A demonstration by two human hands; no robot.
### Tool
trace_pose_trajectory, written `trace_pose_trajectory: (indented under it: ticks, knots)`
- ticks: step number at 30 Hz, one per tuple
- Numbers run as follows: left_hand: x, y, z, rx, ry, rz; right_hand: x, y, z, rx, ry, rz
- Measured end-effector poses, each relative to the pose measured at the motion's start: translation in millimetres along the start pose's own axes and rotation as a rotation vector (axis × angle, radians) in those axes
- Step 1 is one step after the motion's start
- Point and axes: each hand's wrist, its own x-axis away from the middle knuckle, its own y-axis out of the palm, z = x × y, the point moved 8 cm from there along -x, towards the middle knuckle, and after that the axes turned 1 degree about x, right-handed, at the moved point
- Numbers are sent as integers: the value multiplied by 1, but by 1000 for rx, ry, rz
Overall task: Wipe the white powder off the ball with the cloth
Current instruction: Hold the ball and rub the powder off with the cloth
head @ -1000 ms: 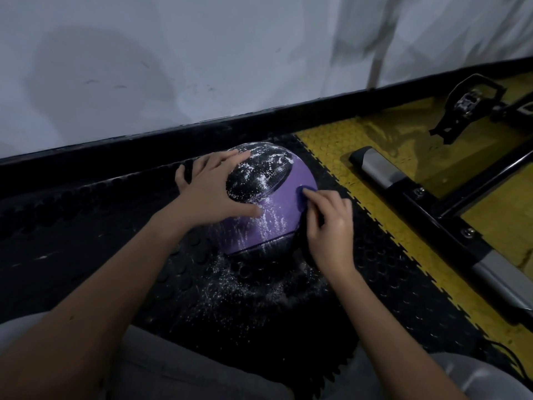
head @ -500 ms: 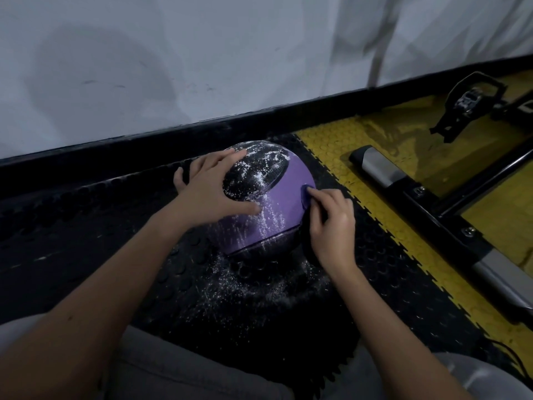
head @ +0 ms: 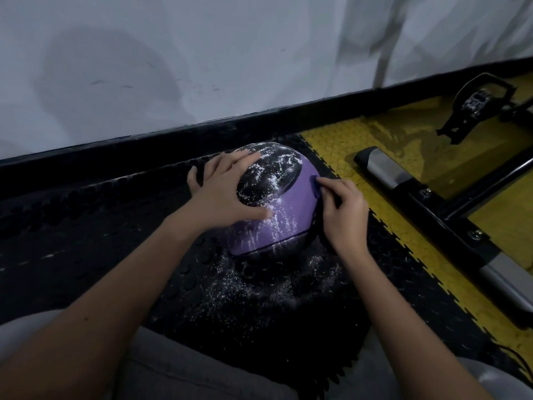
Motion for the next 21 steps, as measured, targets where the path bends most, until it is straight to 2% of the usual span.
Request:
trace_pose_trajectory:
  ticks: [2, 5, 7, 11, 13, 15, 19, 21]
  knots:
    - [0, 4, 4, -5, 5, -4, 6, -2, -10, 18, -29, 15]
    - [-1, 6, 6, -29, 4, 2, 27, 1, -46, 90, -271, 17]
    - [-2, 5, 5, -43, 4, 9, 28, 3, -48, 105, -342, -2]
    - [-3, 4, 2, -28, 11, 11, 2, -2, 5, -12, -8, -22]
    - [-3, 4, 1, -30, 17, 23, 0, -2, 14, -38, 56, -34]
    - [-3, 4, 0, -39, 11, 33, 7, -3, -4, -7, -12, -2]
    - [-2, 2, -1, -53, -5, 44, 35, 6, -55, 102, -324, -10]
    - [-2, 1, -2, -49, -8, 45, 33, 9, -50, 109, -339, -22]
